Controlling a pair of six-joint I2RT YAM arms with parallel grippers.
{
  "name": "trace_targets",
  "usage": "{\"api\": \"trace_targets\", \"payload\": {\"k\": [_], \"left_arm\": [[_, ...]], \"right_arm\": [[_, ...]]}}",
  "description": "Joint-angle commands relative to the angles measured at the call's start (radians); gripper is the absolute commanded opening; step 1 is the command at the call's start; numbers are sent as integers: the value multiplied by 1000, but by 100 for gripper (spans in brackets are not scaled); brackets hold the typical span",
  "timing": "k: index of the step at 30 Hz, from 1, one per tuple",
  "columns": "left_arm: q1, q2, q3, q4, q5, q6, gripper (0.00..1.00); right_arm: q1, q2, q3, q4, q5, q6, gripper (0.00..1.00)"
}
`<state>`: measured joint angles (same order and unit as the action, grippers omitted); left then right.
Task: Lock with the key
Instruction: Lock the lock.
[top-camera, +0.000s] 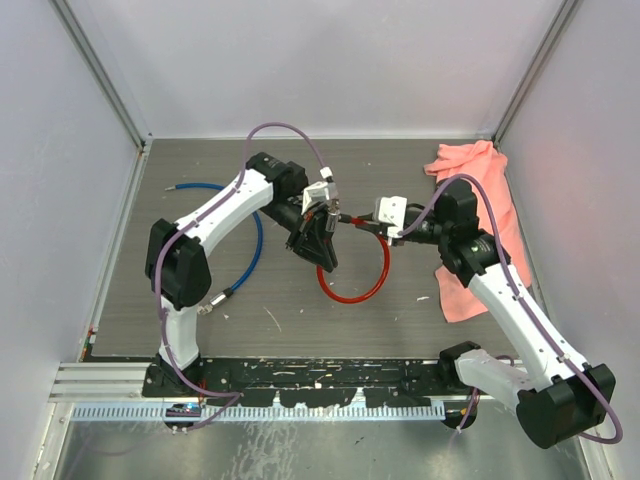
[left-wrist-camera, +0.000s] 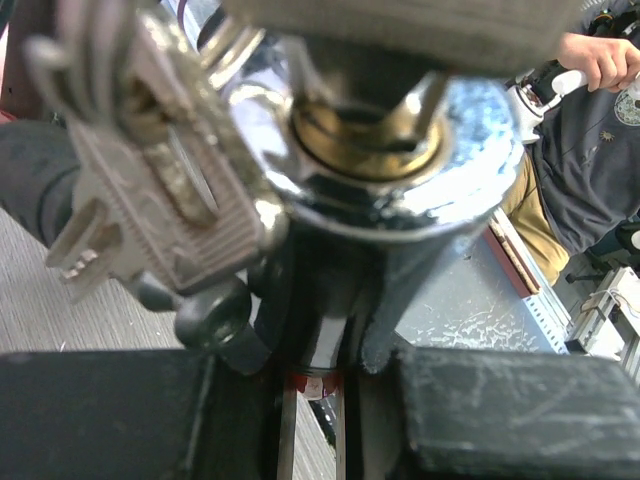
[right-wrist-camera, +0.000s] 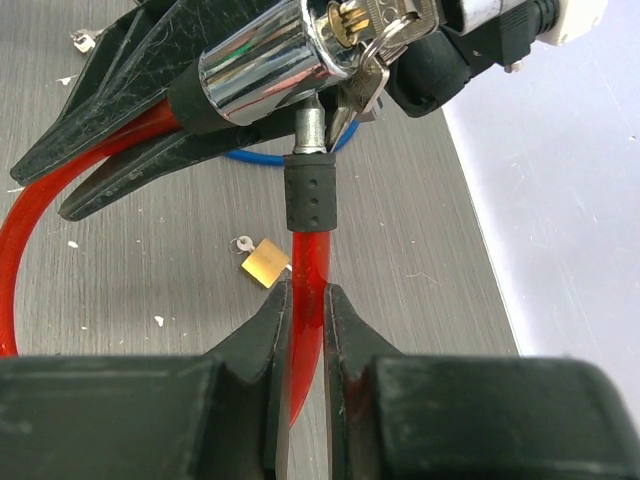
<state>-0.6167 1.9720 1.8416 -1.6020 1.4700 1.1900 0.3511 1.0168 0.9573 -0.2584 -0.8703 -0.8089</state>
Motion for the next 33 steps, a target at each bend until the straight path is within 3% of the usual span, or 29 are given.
{"api": "trace_targets", "payload": {"k": [1,19,27,33], "left_arm": [[-2,-46,29,-173,62,-5,0],[11,-125,-61,-173,92,9,0],[18,-127,-66,-173,103,12,0],[16,-131,-62,-174,113,13,0]], "right_arm": [[18,-34,43,0,-57,-46,1],[15,-77,53,-29,8,-65,1],[17,-78,81,-79,-86,-56,1],[23,-71,72,-55,-66,-45,1]]}}
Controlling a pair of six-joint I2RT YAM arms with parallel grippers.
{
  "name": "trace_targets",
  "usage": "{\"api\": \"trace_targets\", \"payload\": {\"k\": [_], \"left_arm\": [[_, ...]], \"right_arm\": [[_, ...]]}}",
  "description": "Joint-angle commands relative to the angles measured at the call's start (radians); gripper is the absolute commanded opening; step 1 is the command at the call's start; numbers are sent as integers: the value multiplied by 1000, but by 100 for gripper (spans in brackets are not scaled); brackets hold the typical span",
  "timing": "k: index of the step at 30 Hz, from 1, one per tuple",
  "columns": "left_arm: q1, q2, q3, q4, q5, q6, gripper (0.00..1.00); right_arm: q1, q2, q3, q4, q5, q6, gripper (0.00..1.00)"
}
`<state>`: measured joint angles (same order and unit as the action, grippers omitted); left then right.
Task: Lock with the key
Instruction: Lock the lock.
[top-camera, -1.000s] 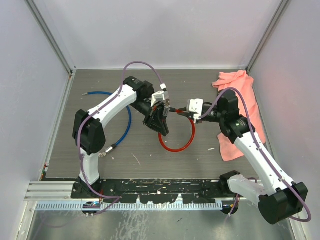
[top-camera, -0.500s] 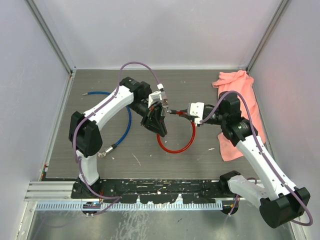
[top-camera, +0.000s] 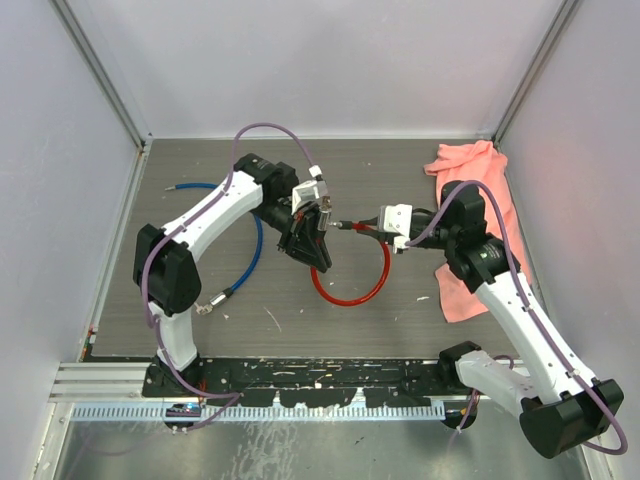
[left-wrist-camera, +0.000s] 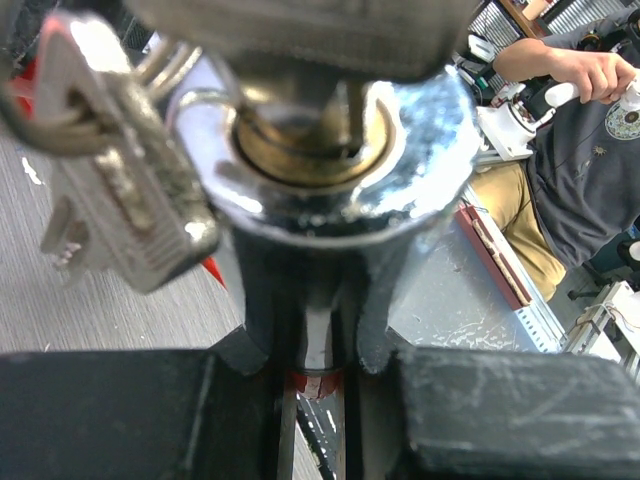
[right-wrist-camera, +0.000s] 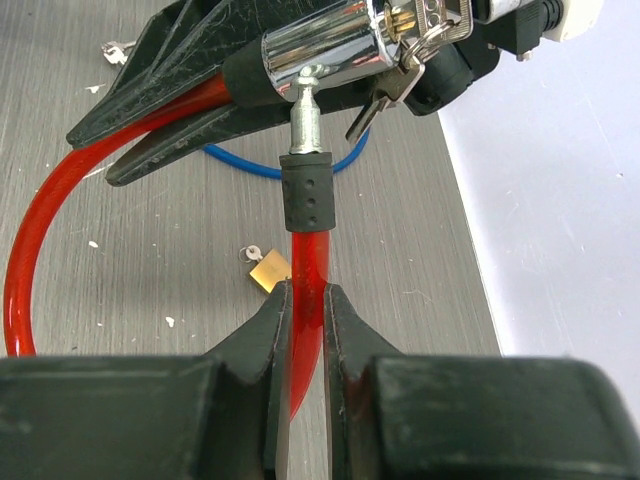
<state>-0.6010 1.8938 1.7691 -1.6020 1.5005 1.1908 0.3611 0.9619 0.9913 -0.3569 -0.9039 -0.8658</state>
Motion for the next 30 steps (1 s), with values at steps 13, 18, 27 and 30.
{"api": "trace_targets", "payload": {"k": [13,18,27,30], "left_arm": [[-17,-66,2,-174,96,20,0],[-29,-59,16,-174,96,19,0],[-28,-39,45,-174,96,4,0],[-26,-38,41,-173,99,-4,0]], "right_arm": [[18,10,28,131,26,66,1],[28,11,10,136,26,54,1],[33,-8,15,56,-27,-19,1],[32,-18,15,32,-33,-46,1]]}}
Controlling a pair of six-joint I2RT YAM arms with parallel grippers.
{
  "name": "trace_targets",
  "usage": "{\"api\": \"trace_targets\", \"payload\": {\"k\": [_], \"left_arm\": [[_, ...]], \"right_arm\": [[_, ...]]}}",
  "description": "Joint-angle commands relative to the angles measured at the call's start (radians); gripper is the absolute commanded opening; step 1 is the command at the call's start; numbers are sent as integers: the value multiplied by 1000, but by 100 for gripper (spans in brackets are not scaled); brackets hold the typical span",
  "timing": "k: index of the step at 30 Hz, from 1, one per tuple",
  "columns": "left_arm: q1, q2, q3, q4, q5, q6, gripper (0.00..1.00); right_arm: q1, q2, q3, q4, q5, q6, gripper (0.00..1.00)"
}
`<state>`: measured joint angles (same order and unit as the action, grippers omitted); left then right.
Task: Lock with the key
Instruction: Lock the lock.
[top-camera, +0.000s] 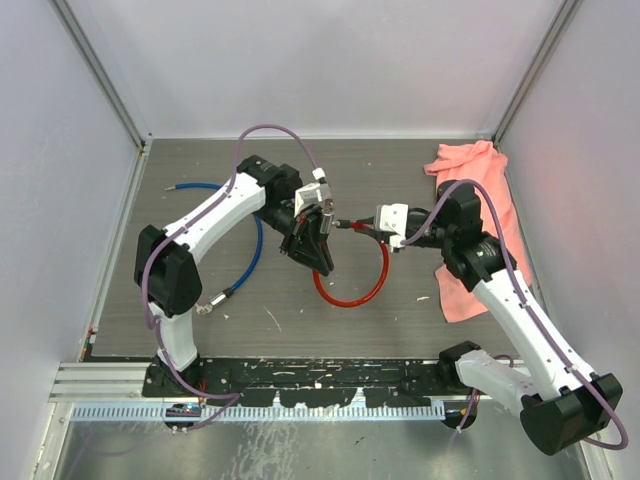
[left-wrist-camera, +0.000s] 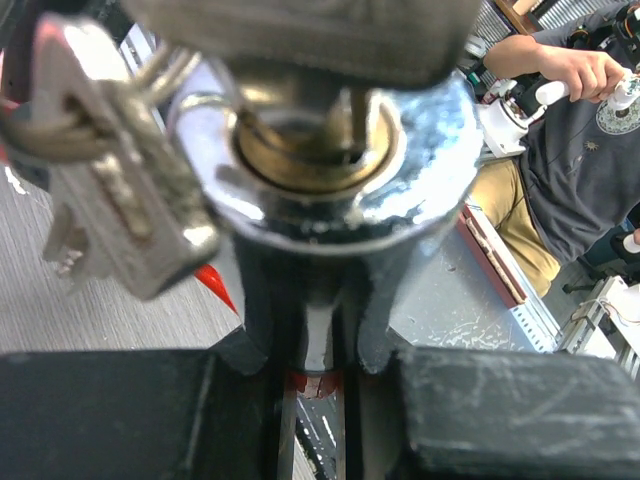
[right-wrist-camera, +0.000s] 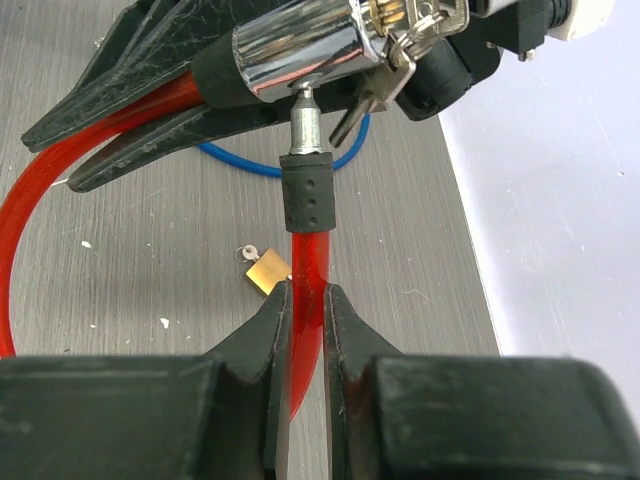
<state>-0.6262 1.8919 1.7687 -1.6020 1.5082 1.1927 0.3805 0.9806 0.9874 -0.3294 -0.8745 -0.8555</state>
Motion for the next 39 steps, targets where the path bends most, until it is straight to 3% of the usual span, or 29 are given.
{"api": "trace_targets", "payload": {"k": [1,10,22,30,39], "left_arm": [[-1,-37,37,-173,91,-8,0],[1,-66,16,-173,103,-12,0],[-59,34,-2,-173,82,-125,0],[-46,101,33,-174,8,-181,0],[-12,115,37,-174,46,-283,0]], "right_arm": [[12,-39,18,-5,-63,-70,1],[12,-57,28,-54,-99,-98,1],[19,-32,76,-96,-97,-210,1],[18,-23,-15,19,-38,-222,1],[7,-25,-42,146,25,-149,1]]}}
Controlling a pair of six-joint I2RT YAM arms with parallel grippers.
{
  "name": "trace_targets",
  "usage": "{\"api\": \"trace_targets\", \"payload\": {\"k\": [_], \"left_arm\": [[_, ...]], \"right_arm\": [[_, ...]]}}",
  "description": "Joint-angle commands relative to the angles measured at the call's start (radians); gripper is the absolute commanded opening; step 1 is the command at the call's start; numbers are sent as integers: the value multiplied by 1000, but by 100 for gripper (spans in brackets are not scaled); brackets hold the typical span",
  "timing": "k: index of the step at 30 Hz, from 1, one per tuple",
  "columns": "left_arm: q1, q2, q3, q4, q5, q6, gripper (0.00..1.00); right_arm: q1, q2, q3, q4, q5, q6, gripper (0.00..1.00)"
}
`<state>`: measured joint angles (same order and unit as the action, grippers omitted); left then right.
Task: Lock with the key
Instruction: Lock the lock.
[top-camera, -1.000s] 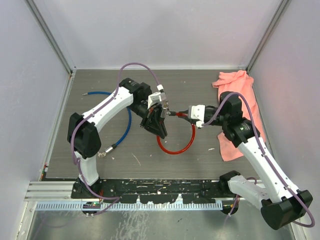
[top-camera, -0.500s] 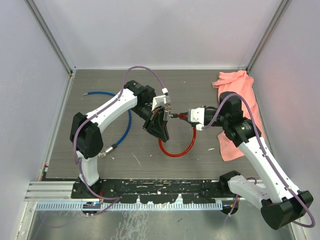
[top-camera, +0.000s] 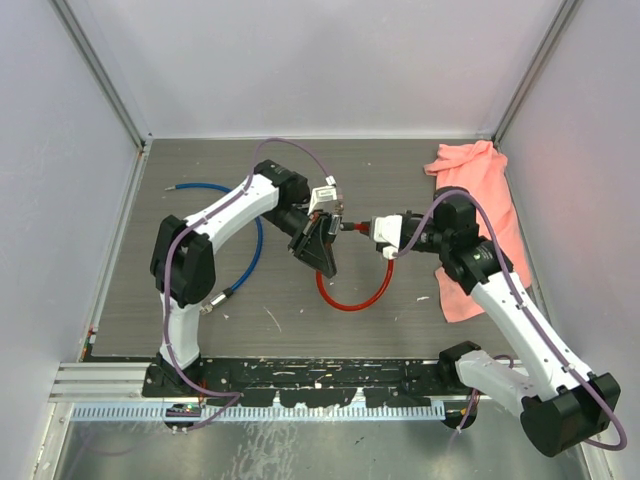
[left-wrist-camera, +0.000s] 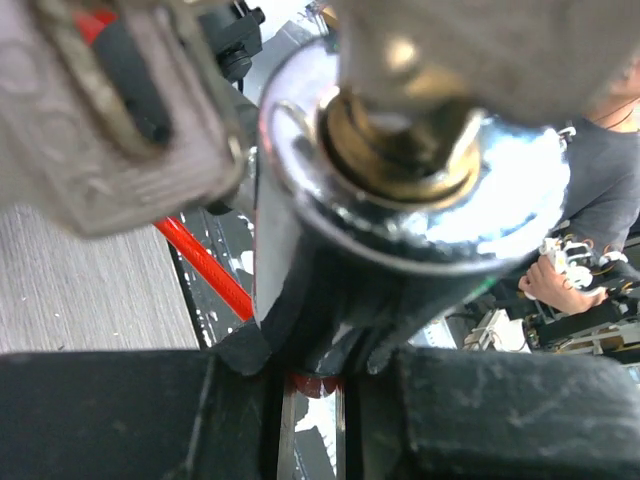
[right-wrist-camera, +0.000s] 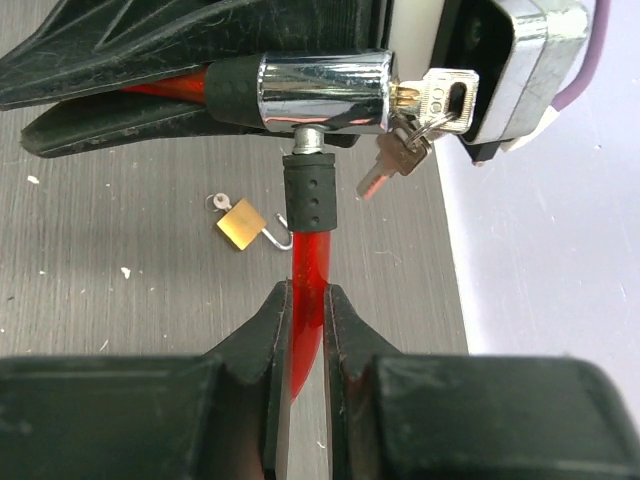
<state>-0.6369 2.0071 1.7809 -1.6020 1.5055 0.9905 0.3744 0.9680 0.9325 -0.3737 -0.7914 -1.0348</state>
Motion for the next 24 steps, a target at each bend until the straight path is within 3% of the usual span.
{"api": "trace_targets", "payload": {"k": [1,14,24], "left_arm": [[-1,-1,14,-173,58,-87,0],[-19,49,13,-174,57,-137,0],[10,139,102,-174,16,-133,13]], "right_arm": [[12,-9,13,209,-60,48,1],[12,5,-99,457,-145,279,1],[-9,-2,-275,671,-125,411,1]]}}
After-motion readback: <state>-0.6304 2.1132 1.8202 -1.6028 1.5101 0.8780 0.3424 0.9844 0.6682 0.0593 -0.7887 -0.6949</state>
